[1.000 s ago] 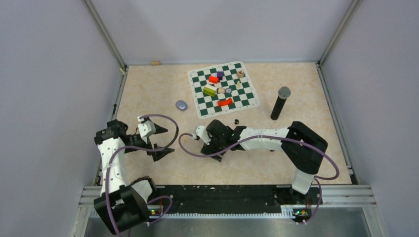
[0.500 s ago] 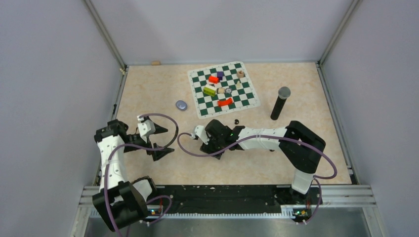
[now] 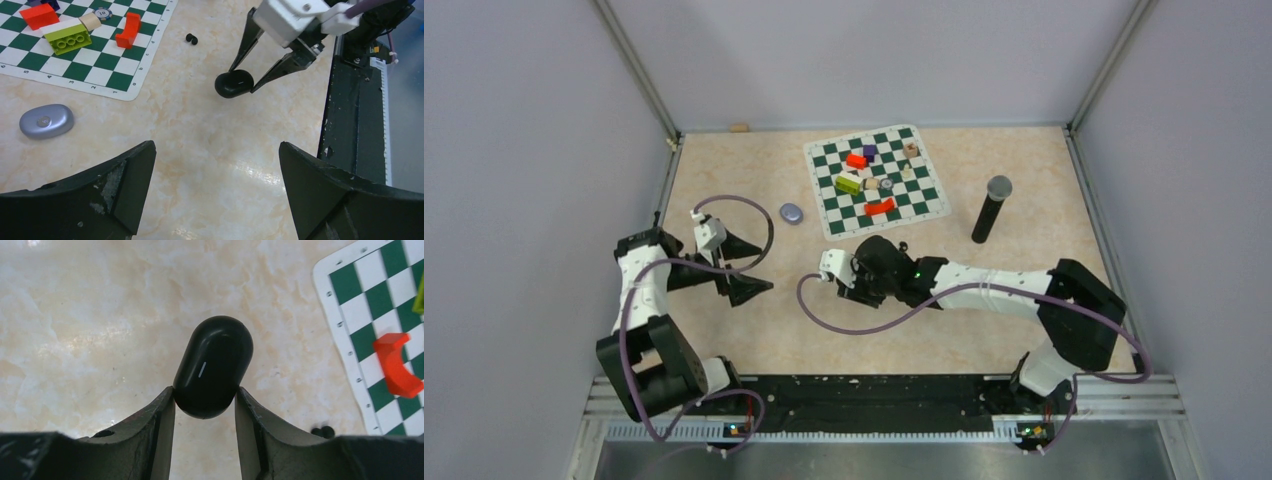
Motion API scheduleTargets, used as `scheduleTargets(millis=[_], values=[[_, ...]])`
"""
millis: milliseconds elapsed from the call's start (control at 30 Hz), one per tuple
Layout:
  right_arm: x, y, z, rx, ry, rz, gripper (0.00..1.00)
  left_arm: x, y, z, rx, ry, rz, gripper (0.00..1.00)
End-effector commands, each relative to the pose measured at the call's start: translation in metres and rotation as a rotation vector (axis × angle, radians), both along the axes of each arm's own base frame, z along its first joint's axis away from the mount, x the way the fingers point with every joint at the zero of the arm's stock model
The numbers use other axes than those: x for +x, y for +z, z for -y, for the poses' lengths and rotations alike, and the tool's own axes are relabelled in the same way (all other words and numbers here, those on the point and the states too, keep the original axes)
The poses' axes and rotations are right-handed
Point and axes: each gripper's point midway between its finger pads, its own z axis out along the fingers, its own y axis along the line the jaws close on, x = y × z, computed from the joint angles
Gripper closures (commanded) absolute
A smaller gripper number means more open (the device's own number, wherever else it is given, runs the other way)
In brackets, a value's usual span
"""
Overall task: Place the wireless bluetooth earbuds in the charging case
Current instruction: Pick up the charging case at the center of the board.
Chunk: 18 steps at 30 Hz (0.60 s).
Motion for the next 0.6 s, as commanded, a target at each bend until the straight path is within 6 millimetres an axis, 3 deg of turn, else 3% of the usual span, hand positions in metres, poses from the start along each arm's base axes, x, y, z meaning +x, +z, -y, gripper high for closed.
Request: scheduleTargets(millis=[0,267,333,400,433,500,567], values=[[0.011,0.046,-0.004,0.101,0.036,0.147,0.61,0.022,0.025,-0.004,-0.054,-0.003,0.011,0.01],[0.026,0.088,0.008,0.14,-0.006,0.297,0.6,0.052,0.042,-0.008,-0.069,-0.02,-0.165,0.01],[0.026,0.093,0.01,0.144,-0.008,0.31,0.6,0.066,0.038,-0.008,-0.027,0.01,-0.225,0.01],[0.027,0.096,0.011,0.144,-0.009,0.322,0.6,0.09,0.022,-0.008,0.101,0.14,-0.246,0.01],[0.027,0.097,0.013,0.143,-0.012,0.327,0.6,0.104,0.012,-0.008,0.192,0.239,-0.19,0.01],[0.028,0.099,0.015,0.143,-0.014,0.339,0.59,0.111,0.0,-0.003,0.28,0.339,-0.076,0.01],[0.028,0.1,0.017,0.142,-0.015,0.35,0.59,0.115,0.013,0.007,0.249,0.345,-0.022,0.01]])
